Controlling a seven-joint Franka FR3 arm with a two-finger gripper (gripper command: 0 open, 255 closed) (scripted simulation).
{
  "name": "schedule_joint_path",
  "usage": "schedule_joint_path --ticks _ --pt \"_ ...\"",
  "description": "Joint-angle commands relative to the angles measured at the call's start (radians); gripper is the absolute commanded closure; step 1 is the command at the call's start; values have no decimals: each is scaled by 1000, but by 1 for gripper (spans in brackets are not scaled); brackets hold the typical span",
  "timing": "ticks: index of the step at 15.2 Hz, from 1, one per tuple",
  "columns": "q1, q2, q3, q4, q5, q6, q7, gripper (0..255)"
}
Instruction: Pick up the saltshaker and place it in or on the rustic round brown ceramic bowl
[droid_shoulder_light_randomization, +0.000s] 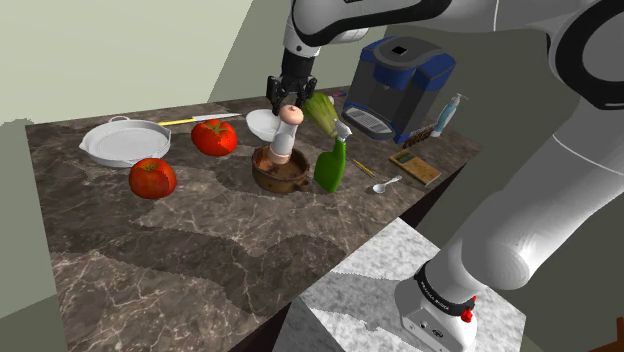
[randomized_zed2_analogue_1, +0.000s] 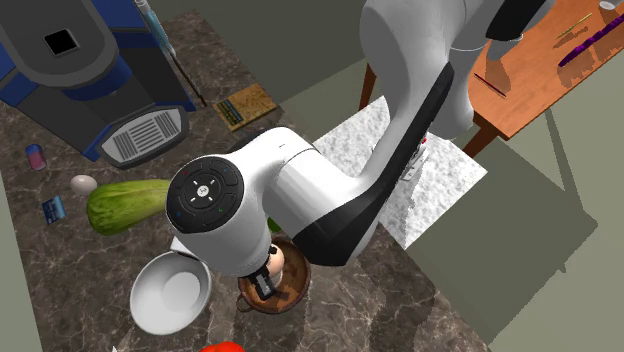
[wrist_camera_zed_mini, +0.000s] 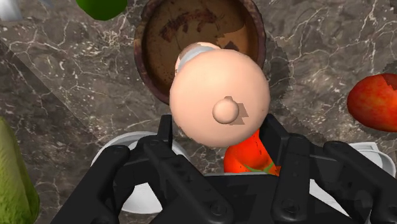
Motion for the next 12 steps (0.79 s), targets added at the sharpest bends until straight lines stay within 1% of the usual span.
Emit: schedule_joint_path --ticks 1,5,6,11,12 --pt "0 1 0 0 0 2 -1 255" --pt "0 1 0 0 0 2 -1 255" --pt "0 1 0 0 0 2 -1 0" --pt "0 1 0 0 0 2 -1 0" --pt "0 -9 0 22 1 -30 -1 0"
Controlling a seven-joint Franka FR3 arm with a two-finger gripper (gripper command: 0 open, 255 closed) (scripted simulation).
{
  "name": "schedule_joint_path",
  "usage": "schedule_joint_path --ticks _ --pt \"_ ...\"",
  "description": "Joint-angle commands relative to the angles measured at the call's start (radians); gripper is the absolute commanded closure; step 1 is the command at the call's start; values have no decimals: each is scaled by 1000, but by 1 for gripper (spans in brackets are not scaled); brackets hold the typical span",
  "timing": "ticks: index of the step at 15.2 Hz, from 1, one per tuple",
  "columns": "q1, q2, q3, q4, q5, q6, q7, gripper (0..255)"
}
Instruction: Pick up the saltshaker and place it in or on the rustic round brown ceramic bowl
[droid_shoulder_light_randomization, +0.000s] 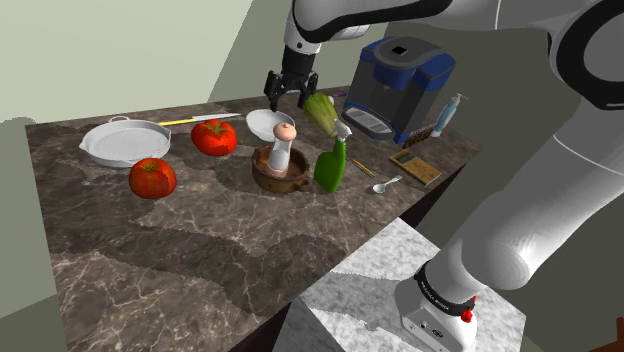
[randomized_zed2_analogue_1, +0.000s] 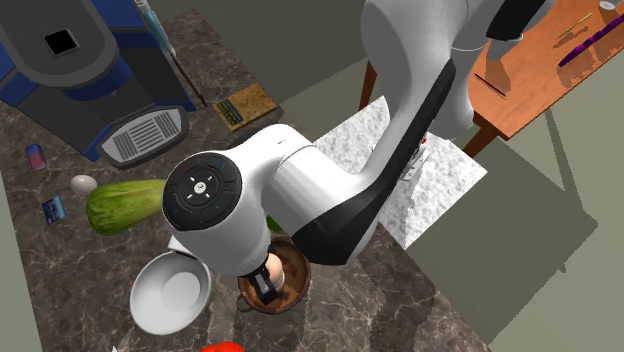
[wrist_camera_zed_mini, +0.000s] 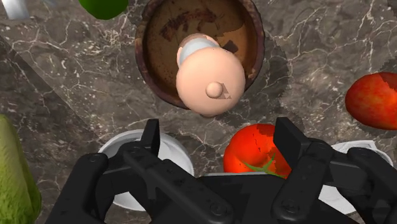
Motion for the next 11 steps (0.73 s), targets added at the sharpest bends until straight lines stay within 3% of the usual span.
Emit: schedule_joint_path --ticks 1,3,11 --pt "0 -13 0 35 1 -48 -1 0" --pt "0 -24 0 81 2 -106 -2 0" --pt "0 -24 0 81 2 -106 -2 0"
